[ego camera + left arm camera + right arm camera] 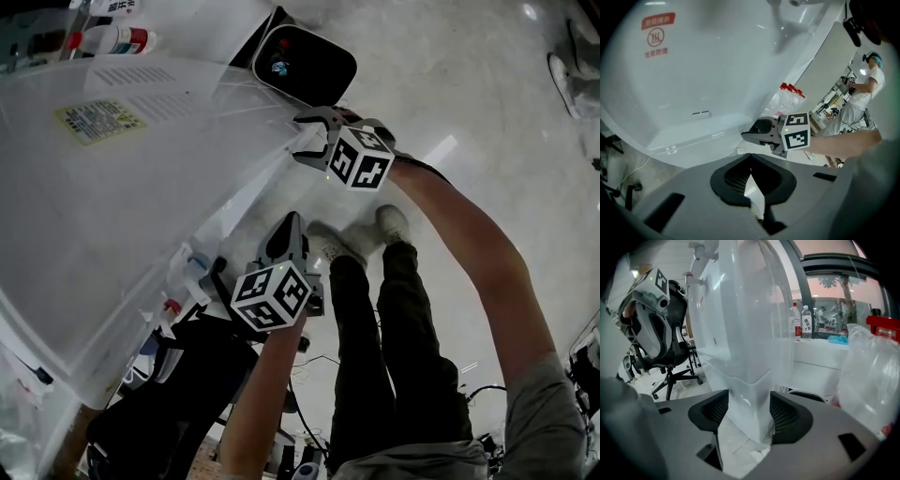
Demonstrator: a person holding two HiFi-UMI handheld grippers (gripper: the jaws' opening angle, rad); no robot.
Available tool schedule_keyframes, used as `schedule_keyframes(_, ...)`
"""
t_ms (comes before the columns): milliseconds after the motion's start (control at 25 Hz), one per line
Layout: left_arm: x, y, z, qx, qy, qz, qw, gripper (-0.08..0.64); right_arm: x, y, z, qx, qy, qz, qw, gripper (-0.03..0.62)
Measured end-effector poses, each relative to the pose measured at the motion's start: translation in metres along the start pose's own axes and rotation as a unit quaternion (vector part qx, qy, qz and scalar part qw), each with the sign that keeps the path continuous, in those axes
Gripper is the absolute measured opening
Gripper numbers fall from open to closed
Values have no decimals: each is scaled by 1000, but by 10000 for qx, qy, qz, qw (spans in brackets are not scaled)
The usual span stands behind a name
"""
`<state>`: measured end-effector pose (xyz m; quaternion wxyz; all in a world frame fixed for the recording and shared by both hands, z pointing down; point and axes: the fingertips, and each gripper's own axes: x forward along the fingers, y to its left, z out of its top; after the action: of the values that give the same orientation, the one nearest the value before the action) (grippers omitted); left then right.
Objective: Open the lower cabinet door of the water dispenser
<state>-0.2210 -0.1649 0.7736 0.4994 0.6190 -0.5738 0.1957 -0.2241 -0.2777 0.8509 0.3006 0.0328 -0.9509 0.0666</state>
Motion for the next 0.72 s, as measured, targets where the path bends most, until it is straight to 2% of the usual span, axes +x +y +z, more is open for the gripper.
schedule_keyframes(200, -2, 4, 1, -49, -17, -9, 10000, 9, 3, 0, -2, -127, 39, -4, 9999, 258)
schedule_keyframes(720, -1, 8, 0, -142, -74, -14, 9999, 8, 1, -1, -3, -79, 114, -111, 9998, 238)
